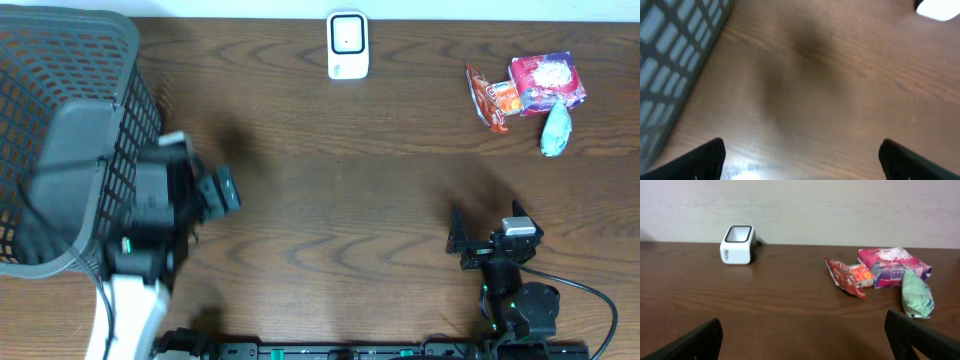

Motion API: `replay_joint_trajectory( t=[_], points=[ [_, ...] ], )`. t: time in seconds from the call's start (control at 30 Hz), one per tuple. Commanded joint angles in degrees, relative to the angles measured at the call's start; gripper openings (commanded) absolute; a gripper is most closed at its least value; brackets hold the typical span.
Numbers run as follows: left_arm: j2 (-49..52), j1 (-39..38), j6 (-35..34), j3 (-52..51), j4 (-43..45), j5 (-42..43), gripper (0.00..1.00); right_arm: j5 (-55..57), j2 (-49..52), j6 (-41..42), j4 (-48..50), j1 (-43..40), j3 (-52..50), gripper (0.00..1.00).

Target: Scan the item barcode

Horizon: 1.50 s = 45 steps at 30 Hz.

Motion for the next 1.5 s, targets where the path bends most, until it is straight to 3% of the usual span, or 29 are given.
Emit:
replay_joint_trajectory(
  t=[0.0,0.1,0.33,0.47,0.63,0.73,1.03,1.17,1.47],
  points=[
    [-11.6,0.0,1.2,-11.3,2.0,-0.2,0.98,0.5,-0.4,-0.6,-0.1,0.4,-0.2,0.99],
    [-22.1,0.1,1.2,-18.2,0.7,-0.8,0.98,0.5,-0.4,-0.6,-0.1,0.4,-0.2,0.99],
    [-34.9,0.2,5.6,-25.7,9.1,-1.5,0.98,0.5,-0.4,-0.6,0.0,0.4,-0.2,0.99],
    [-40.1,0.2,6.2,-31.8,16.9,-1.5,0.98,0.5,-0.4,-0.6,-0.1,0.4,-0.2,0.99],
    [-48.4,0.2,12.5,-41.3,33.5,2.6,0.98,0.5,-0.4,-0.6,-0.1,0.4,-0.2,0.99],
    [-51.3,0.2,13.5,-44.5,38.4,3.9,0.98,0.5,-0.4,-0.6,0.0,0.4,-0.2,0.99],
    [-55.4,0.2,14.6,-46.1,37.6,3.9,0.98,0.5,-0.4,-0.6,-0.1,0.4,-0.2,0.99],
    [-55.4,1.2,14.3,-46.1,31.5,3.8,0.98,0.5,-0.4,-0.6,-0.1,0.4,-0.2,0.99],
    [-55.4,2.1,17.1,-46.1,31.7,3.9,0.98,0.5,-0.4,-0.6,0.0,0.4,-0.2,0.99]
  ],
)
